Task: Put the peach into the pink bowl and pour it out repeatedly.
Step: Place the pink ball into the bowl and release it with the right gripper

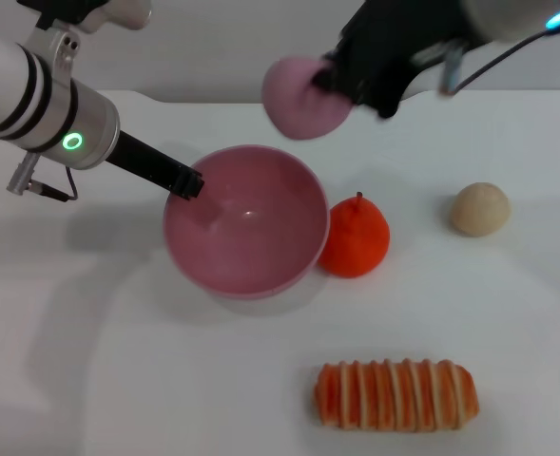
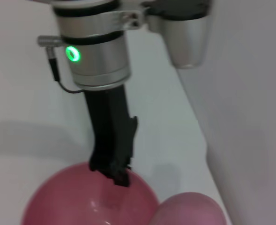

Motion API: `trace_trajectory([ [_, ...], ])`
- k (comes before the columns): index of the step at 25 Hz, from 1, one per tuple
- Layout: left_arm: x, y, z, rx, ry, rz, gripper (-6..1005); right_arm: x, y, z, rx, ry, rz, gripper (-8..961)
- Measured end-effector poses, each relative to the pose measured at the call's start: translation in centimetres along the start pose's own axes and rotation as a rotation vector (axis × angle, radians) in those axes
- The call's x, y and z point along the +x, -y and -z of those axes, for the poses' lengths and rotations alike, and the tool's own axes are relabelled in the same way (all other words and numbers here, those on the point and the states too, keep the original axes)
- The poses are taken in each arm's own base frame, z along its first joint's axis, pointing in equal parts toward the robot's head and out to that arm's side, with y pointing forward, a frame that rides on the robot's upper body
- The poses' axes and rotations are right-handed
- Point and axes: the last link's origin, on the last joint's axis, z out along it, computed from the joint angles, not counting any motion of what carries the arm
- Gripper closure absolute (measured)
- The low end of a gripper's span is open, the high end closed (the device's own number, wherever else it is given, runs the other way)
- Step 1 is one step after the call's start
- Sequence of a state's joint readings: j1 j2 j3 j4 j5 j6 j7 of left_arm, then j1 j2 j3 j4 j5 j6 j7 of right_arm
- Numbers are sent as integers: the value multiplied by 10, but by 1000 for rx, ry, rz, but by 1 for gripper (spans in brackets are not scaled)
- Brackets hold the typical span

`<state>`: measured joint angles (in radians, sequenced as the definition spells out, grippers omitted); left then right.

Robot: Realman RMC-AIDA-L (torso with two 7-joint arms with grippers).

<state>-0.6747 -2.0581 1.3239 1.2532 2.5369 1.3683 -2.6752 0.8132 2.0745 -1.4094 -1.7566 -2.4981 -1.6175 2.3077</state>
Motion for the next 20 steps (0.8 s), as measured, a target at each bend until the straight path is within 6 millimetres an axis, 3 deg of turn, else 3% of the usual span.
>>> trace_trajectory([
  [5,1,0,0,-1,-2,-3,959,3,-13,-34,-64,-36,30,914],
  [8,2,0,0,0,-2,-5,960,2,-17,-45,-84,-46,35,891],
  [20,2,0,-2,-1,0,-15,961,1,-13,-43,-60,-11,-2,800],
])
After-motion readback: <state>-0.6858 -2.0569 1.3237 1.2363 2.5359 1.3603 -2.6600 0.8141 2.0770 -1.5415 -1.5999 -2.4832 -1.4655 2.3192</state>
